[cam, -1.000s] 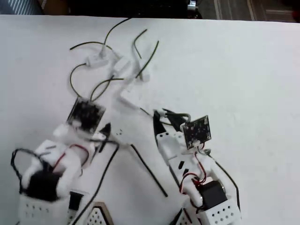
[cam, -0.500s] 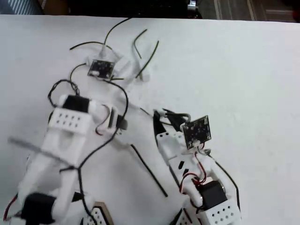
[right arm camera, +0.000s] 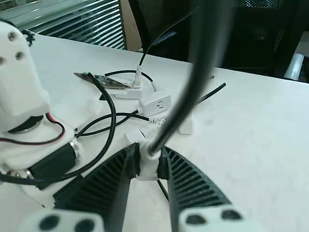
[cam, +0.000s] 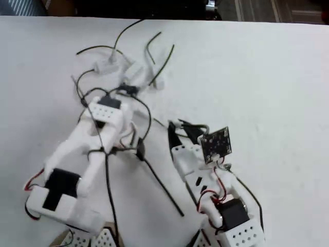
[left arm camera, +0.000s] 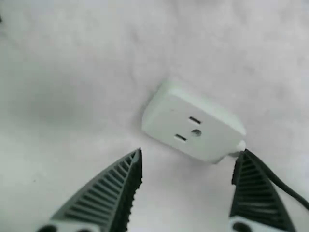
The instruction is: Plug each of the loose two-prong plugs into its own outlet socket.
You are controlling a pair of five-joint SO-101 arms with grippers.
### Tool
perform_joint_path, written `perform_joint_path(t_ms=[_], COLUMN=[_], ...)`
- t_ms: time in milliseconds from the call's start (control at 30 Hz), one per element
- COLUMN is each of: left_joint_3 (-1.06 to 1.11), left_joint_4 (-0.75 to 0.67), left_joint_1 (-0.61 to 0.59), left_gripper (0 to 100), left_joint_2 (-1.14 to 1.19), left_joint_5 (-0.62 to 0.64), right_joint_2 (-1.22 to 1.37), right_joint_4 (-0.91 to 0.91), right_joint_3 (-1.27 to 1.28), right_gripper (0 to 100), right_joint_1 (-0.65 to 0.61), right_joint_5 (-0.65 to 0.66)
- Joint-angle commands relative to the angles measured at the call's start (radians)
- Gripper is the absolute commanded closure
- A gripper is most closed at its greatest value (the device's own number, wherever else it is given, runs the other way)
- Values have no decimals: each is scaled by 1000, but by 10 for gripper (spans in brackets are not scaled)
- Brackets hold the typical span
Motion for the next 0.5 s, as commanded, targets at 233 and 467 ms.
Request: perform_joint_path(t_ms=[233, 467], left_joint_3=[-84, -166], left_joint_4=[-81, -72], left_joint_1=[7, -120], left_gripper=[702, 752], left_joint_2=[94, 93], left_joint_5=[31, -227], right_joint_2=[8, 8], right_joint_4=[-16, -16], right_joint_3=[-6, -6], right_gripper=[981, 981], right_joint_1=[12, 13], right_joint_5=[0, 0])
